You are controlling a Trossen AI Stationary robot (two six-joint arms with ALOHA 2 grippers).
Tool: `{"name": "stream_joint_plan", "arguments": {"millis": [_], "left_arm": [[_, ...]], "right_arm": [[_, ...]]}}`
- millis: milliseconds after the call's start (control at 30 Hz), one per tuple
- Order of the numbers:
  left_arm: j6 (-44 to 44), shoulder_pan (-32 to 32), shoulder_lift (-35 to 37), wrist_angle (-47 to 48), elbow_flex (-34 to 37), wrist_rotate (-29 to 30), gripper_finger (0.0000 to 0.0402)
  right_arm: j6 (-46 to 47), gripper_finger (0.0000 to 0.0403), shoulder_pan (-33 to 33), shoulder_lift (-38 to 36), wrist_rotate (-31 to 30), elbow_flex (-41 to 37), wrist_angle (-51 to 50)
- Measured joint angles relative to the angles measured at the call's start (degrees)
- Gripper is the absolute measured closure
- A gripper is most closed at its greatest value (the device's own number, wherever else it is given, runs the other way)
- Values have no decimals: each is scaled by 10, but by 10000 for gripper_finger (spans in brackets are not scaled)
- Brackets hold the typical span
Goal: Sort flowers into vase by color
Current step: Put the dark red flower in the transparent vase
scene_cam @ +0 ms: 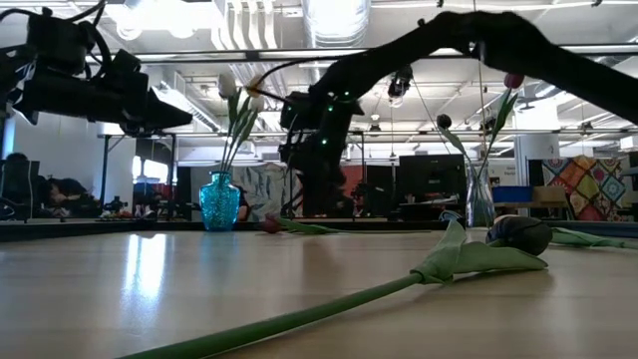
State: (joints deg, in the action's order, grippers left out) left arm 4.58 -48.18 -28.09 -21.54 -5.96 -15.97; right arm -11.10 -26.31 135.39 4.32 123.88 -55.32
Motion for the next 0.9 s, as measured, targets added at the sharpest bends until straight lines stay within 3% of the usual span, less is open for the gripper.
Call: {"name": "stream_joint_plan", "arguments": {"millis": [233, 500, 633, 767, 900], "left_arm": [[0, 0, 1, -1, 0, 0, 314], [0, 0, 1, -1, 0, 0, 314], [0, 0, 1, -1, 0, 0, 314], [0, 0, 1, 0, 0, 0, 314], [0, 0, 1, 0, 0, 0, 314]], "right_arm": [[-2, 257, -12, 67, -15, 94, -62], [6, 274, -19, 92, -10, 106, -76], [4, 311, -21, 92, -11, 106, -79], [-9, 374, -21, 91, -14, 107, -88], [-10, 386, -21, 80, -16, 105, -92]]}}
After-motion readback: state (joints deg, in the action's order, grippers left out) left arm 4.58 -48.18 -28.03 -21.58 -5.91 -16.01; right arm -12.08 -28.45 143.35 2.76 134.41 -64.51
